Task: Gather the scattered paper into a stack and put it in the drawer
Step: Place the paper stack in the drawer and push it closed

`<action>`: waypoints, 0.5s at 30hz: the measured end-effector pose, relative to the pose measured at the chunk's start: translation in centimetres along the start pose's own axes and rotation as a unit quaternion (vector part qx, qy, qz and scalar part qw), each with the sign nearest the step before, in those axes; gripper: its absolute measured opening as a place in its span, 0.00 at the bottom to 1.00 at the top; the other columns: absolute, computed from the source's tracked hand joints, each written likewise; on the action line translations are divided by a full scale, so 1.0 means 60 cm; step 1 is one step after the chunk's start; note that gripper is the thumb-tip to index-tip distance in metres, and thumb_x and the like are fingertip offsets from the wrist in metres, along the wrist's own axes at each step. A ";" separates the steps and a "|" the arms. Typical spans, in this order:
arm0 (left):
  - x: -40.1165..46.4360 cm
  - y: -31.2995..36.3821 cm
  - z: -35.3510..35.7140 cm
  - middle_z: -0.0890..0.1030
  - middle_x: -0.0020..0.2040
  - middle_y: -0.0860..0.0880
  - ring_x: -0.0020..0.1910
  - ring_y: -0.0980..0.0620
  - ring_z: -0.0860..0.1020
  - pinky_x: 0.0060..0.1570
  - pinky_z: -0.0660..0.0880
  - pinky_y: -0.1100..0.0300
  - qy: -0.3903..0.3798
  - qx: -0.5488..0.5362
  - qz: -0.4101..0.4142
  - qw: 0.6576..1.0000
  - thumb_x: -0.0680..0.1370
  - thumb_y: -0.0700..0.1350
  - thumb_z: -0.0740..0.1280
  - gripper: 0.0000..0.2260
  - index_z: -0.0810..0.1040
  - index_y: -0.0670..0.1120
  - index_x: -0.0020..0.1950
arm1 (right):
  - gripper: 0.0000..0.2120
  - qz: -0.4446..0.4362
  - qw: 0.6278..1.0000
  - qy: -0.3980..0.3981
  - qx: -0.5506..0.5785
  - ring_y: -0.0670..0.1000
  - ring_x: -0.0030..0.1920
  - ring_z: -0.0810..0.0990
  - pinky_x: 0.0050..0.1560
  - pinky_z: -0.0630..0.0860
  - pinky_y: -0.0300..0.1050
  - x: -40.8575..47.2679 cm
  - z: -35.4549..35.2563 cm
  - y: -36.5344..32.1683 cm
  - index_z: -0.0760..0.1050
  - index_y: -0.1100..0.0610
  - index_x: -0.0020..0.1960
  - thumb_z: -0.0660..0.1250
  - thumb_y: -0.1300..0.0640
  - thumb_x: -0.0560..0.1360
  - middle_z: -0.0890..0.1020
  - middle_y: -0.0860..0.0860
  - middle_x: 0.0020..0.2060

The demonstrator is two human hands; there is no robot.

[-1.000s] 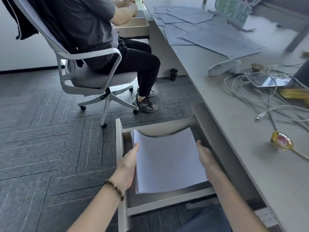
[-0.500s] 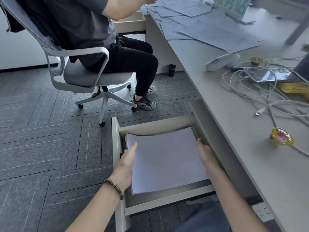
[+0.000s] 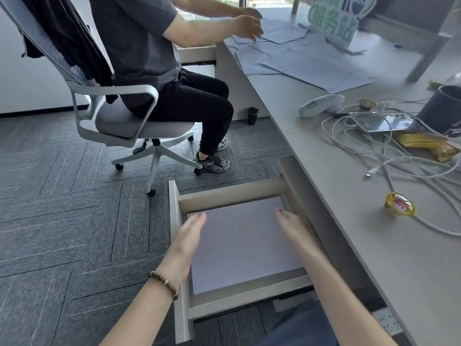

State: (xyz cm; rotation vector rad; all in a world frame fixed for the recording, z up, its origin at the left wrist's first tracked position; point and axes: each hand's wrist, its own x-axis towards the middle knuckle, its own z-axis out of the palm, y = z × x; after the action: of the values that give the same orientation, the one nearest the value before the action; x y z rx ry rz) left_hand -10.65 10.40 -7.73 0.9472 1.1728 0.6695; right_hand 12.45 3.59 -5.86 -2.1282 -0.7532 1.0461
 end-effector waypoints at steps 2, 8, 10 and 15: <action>-0.018 0.019 -0.001 0.74 0.69 0.51 0.71 0.54 0.70 0.74 0.63 0.54 0.025 0.053 0.050 0.997 0.83 0.49 0.62 0.18 0.73 0.46 0.71 | 0.22 -0.053 0.998 -0.014 -0.016 0.55 0.72 0.71 0.68 0.66 0.44 -0.017 -0.007 -0.019 0.72 0.64 0.72 0.58 0.51 0.84 0.75 0.57 0.70; -0.045 0.031 -0.028 0.76 0.68 0.47 0.69 0.44 0.73 0.68 0.70 0.45 0.180 0.228 0.153 0.945 0.79 0.48 0.65 0.18 0.73 0.47 0.69 | 0.12 -0.260 0.946 0.112 -0.156 0.55 0.54 0.83 0.58 0.77 0.48 -0.057 -0.055 -0.073 0.82 0.56 0.58 0.67 0.53 0.79 0.85 0.53 0.52; -0.049 0.028 -0.026 0.72 0.72 0.44 0.71 0.42 0.70 0.70 0.67 0.44 0.191 0.249 0.148 0.938 0.80 0.47 0.65 0.22 0.68 0.46 0.73 | 0.09 -0.315 0.915 0.160 -0.195 0.55 0.52 0.82 0.53 0.78 0.51 -0.063 -0.081 -0.074 0.82 0.55 0.56 0.67 0.55 0.78 0.84 0.52 0.51; -0.057 0.013 -0.003 0.57 0.81 0.43 0.79 0.43 0.58 0.76 0.55 0.47 0.149 0.263 0.061 0.951 0.82 0.52 0.63 0.34 0.49 0.42 0.81 | 0.11 -0.373 0.836 0.163 -0.368 0.58 0.61 0.78 0.52 0.80 0.51 -0.075 -0.128 -0.045 0.80 0.63 0.51 0.66 0.72 0.71 0.79 0.56 0.62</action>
State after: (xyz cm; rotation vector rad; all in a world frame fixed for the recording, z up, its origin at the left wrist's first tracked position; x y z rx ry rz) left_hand -11.77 7.92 -5.49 1.4089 1.6152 0.6231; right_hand 15.93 -0.22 1.90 -2.1453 -1.8108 -0.0703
